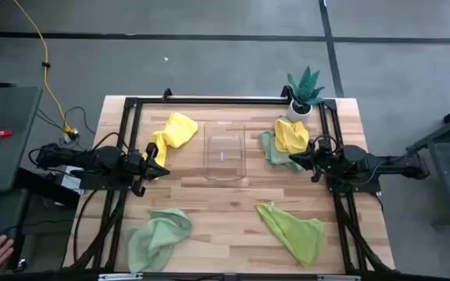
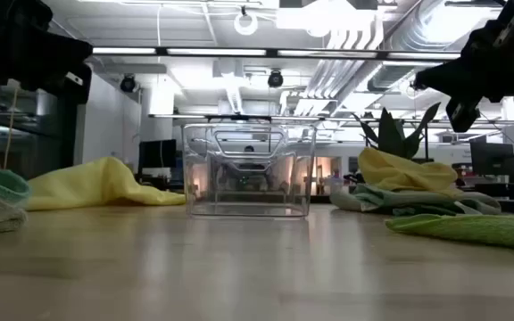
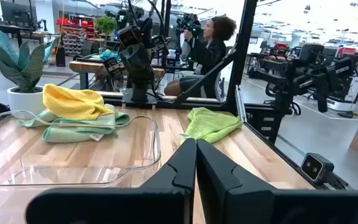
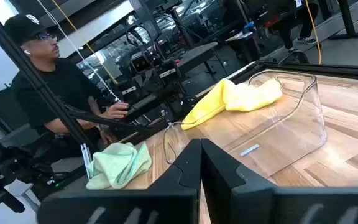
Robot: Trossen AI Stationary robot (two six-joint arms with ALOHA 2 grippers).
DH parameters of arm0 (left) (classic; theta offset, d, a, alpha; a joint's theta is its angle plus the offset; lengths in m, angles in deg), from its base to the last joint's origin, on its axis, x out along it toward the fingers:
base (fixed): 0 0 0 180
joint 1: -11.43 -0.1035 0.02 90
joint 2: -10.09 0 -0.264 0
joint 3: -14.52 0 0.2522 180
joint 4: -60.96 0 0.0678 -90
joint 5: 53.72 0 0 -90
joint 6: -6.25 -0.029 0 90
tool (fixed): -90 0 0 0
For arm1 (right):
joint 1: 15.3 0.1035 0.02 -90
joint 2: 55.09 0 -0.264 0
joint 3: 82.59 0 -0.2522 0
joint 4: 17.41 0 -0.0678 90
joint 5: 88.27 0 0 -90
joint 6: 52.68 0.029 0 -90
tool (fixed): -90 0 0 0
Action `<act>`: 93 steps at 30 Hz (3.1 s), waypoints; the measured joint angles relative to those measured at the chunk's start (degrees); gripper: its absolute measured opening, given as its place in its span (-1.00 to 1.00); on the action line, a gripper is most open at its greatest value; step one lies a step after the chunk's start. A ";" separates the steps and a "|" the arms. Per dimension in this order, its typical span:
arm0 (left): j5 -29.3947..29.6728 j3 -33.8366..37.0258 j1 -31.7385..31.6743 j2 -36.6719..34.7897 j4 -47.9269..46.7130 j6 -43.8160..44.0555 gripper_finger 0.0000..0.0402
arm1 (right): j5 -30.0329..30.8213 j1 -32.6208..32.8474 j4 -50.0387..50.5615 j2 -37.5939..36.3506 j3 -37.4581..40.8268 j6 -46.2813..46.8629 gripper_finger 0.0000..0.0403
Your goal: Fold microfiber towels
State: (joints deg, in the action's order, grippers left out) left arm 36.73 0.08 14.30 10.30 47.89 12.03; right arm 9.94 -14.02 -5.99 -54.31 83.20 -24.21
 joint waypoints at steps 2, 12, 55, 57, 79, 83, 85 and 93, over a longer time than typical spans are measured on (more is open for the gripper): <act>0.00 0.01 0.00 -0.01 0.01 0.00 -0.98 | 0.01 -0.01 -0.02 0.01 -0.01 0.02 -1.00; 0.00 0.02 0.00 -0.02 0.02 0.00 -0.98 | 0.02 -0.01 -0.02 0.01 -0.01 0.01 -1.00; 0.00 0.01 0.00 -0.02 0.01 0.00 -0.98 | 0.00 0.00 -0.02 0.00 0.00 0.02 -1.00; 0.00 0.01 0.00 -0.02 0.01 0.00 -0.98 | 0.01 -0.02 -0.02 0.01 0.00 0.00 -1.00; 0.00 0.01 0.01 0.00 0.01 0.00 -0.98 | 8.77 -0.15 -7.43 0.02 -0.01 3.83 -1.00; 0.00 0.02 0.00 -0.02 0.02 0.00 -0.98 | 19.74 -0.15 -16.10 0.11 0.00 20.47 -1.00; 0.00 0.02 0.01 -0.01 0.38 0.00 -0.98 | 27.00 -0.15 -19.03 0.11 0.00 23.92 -1.00; 0.00 0.01 0.01 0.00 6.53 0.18 -0.98 | 29.95 -0.17 -28.54 5.87 -4.24 16.04 -1.00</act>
State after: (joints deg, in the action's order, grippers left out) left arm 36.73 0.09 14.31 10.30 54.42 12.21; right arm 39.89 -14.20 -34.53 -48.44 78.97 -8.18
